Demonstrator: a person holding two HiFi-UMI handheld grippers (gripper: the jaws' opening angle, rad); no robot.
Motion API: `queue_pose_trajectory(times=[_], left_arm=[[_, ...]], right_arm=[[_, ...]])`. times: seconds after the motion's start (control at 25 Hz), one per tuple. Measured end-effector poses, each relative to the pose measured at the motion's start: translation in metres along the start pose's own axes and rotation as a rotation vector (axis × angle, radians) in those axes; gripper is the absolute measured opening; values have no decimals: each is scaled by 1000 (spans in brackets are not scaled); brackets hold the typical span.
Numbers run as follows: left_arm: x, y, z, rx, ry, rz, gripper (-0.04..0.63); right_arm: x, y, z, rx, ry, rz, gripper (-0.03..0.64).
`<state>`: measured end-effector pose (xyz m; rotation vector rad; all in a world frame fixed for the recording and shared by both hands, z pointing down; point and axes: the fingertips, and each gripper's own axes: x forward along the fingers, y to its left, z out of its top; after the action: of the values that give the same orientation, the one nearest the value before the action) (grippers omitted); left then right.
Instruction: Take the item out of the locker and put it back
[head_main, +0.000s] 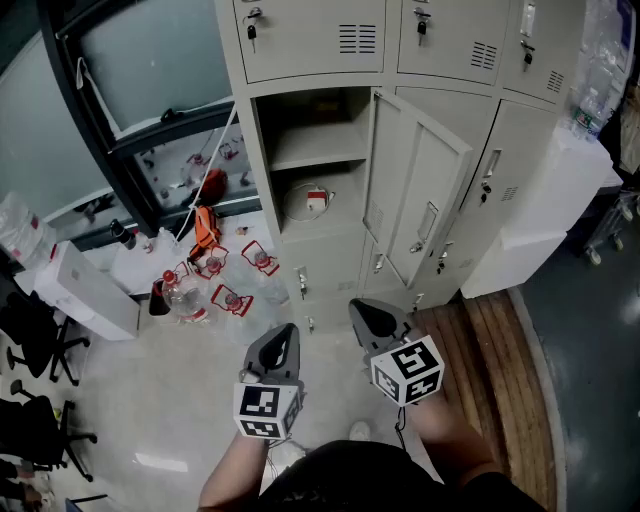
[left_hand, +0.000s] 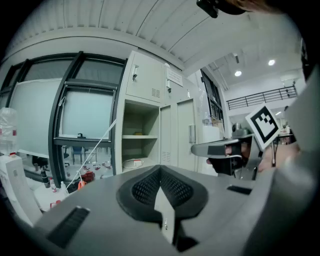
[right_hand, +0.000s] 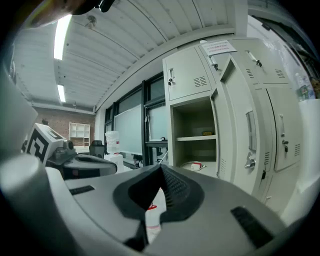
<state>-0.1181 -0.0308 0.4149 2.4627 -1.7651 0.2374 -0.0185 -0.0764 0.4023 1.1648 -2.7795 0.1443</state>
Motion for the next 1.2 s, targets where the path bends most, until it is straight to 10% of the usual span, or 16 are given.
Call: queue_pose_trajectory(times=[1.2], left_arm=[[30,-14,3,8,4,82,5]], right_arm=[[-4,-34,2,11,-26,37,-3]])
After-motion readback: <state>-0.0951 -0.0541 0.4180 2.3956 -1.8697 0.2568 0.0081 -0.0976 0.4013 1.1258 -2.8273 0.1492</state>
